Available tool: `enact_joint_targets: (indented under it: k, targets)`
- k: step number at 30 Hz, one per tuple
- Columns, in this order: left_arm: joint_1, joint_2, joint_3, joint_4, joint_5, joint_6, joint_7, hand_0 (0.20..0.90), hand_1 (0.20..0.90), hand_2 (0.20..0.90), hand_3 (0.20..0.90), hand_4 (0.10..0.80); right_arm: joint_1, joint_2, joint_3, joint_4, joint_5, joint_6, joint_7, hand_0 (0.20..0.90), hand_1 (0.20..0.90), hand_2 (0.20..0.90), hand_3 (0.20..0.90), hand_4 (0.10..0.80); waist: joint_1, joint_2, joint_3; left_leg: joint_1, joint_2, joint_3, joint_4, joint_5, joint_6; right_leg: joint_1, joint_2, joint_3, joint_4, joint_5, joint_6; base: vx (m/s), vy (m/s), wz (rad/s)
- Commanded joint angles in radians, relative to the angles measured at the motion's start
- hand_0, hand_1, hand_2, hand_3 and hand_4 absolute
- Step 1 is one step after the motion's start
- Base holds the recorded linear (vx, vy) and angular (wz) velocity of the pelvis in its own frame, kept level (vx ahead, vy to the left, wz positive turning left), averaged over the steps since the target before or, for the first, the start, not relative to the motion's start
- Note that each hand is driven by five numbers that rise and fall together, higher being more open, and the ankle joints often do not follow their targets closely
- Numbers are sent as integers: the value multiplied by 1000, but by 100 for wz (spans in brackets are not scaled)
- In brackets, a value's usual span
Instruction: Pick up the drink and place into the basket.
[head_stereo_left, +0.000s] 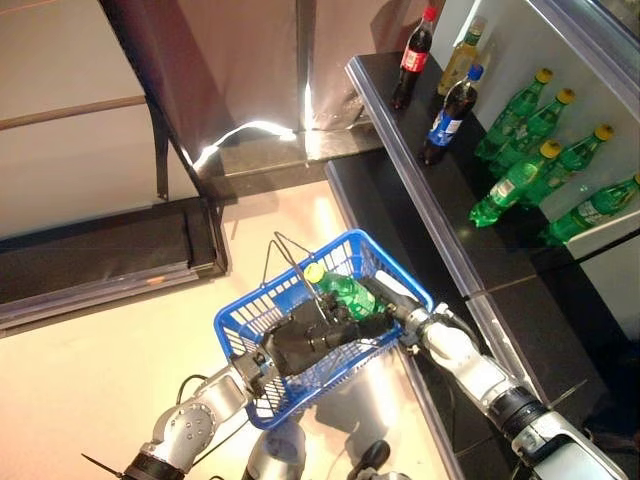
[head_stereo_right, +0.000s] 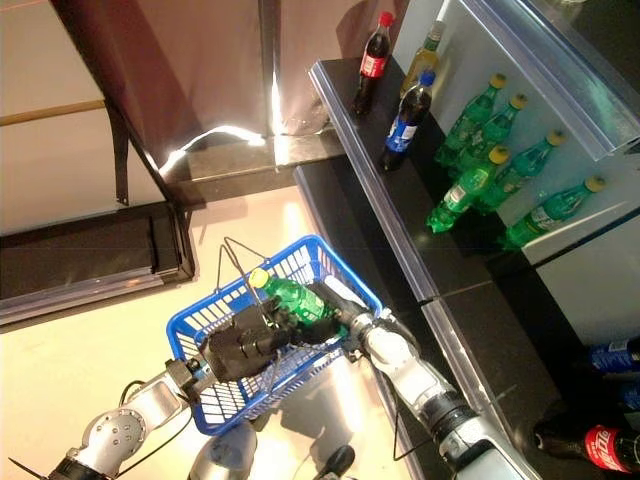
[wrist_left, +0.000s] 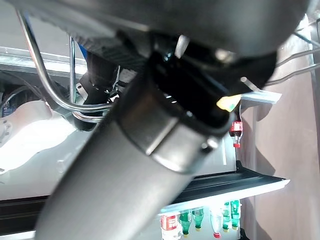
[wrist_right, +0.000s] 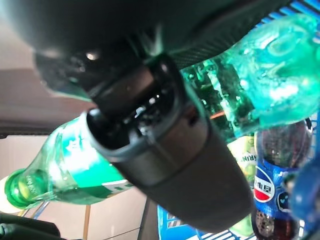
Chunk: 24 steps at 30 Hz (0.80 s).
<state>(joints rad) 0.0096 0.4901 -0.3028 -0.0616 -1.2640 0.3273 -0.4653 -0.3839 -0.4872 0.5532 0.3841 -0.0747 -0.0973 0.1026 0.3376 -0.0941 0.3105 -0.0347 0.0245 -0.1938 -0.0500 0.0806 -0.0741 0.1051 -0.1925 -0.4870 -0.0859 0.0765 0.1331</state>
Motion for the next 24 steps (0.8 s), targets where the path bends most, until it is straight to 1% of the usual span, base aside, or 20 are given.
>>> enact_joint_targets:
  k: [1,7,12,24]
  targets:
    - [-237,-154,-66,-425,-150,-129,-322,300,300,300,200,100,-125,-51,108,-125,-60,-105,-37,300,300,300,200,100,1,5,-269,-13,-13,33,-37,50,8,77,-1,-13,22,-33,3,0,0,0]
    - [-252,-148,-83,-428,-133,-130,-342,300,300,300,200,100,-180,-79,158,-163,-153,-101,-29,300,300,300,200,100,5,1,-270,-15,-15,27,-37,50,8,78,1,-13,21,-32,4,0,0,0]
    - [-265,-142,-99,-433,-120,-139,-351,300,300,300,200,100,-225,-104,207,-200,-188,-103,0,300,300,300,200,100,6,-3,-265,-15,-15,25,-37,50,7,76,2,-10,23,-35,2,0,0,0]
    - [-294,-138,-137,-444,-94,-150,-372,300,300,300,200,100,-274,-99,284,-238,-204,-94,42,300,300,300,200,100,11,-6,-265,-19,-19,14,-37,51,7,76,4,-12,22,-36,2,0,0,0]
